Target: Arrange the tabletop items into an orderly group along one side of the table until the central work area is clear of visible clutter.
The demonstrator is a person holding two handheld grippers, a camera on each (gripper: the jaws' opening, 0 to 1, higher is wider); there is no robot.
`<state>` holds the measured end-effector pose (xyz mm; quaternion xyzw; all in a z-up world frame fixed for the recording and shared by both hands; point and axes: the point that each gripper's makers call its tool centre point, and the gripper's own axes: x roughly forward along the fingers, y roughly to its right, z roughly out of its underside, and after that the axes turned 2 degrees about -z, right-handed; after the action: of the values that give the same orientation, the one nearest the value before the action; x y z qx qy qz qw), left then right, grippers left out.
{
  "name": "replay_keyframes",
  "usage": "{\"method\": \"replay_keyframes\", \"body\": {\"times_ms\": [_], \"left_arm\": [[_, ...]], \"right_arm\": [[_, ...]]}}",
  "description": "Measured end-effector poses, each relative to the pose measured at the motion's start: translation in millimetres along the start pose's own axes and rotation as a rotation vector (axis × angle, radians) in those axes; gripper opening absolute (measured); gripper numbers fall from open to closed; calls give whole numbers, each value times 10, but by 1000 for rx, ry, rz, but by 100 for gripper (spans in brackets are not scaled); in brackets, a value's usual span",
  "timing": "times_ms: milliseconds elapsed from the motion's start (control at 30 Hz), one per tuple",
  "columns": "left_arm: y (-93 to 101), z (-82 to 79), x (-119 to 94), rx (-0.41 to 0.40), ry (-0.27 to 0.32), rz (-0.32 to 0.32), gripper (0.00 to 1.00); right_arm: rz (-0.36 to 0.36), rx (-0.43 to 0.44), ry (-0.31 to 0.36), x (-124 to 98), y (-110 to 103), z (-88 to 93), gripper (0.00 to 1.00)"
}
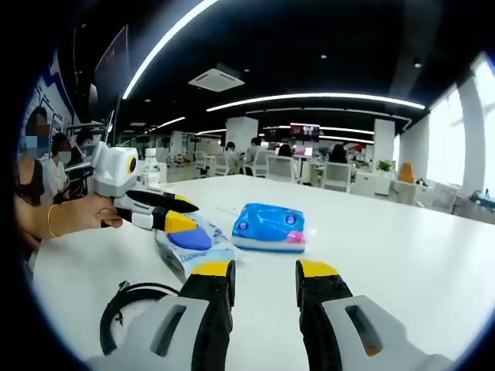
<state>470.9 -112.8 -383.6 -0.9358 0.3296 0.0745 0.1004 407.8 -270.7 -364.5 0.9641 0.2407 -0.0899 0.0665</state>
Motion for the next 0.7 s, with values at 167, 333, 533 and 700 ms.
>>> {"method": "replay_keyframes", "body": {"times_ms": [167, 333, 533, 700], "left_arm": [[-10, -2, 46, -9, -1, -8, 30], [-4, 13, 90, 3, -8, -8, 30], [-23, 8, 141, -3, -7, -8, 30], [-46, 0, 164, 1, -5, -8, 29]], "right_arm": [[15, -18, -9, 62, 100, -47, 29], [15, -32, 9, 106, 125, -139, 29], [8, -41, 6, 218, 173, -178, 29], [14, -51, 4, 302, 231, -192, 29]]}}
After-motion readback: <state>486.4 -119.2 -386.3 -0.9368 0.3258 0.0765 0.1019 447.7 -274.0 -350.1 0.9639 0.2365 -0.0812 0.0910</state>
